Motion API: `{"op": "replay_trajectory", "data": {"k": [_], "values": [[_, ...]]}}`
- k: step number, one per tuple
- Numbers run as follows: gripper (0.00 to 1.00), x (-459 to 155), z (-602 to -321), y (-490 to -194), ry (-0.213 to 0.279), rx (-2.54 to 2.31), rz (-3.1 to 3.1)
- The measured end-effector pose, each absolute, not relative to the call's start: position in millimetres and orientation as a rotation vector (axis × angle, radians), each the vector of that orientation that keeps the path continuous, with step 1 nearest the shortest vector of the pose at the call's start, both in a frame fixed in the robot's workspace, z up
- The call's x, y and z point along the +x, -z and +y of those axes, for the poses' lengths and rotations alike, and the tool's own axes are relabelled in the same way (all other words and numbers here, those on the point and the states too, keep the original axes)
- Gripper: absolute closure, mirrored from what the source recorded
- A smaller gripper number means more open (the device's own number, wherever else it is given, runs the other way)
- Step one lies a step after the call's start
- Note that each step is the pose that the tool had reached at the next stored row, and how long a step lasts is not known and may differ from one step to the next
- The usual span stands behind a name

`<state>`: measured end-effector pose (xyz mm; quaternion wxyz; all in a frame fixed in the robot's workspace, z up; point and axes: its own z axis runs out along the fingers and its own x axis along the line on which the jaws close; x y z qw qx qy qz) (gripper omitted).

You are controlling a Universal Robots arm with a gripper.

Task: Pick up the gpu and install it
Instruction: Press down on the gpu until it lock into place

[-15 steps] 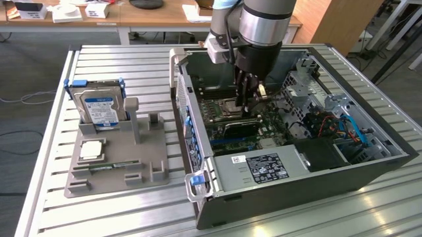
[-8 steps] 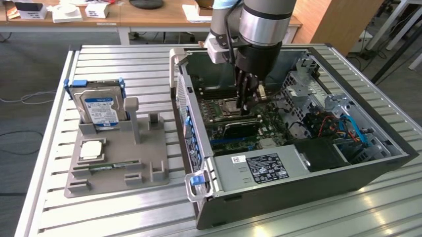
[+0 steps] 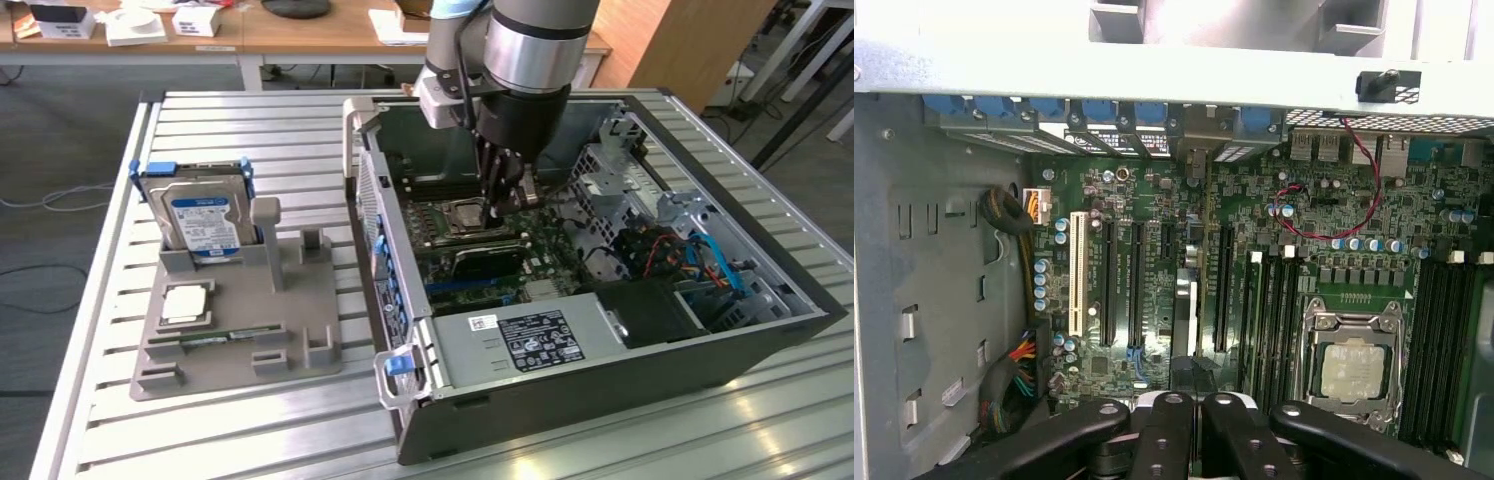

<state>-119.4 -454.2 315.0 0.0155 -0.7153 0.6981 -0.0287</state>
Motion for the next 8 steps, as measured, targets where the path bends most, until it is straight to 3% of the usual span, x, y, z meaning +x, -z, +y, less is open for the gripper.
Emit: {"op": "replay_trajectory", "data": {"k": [8], "values": [[0.89,-119.6,-454.2,-315.0,0.089,-2.225,2.172]]}}
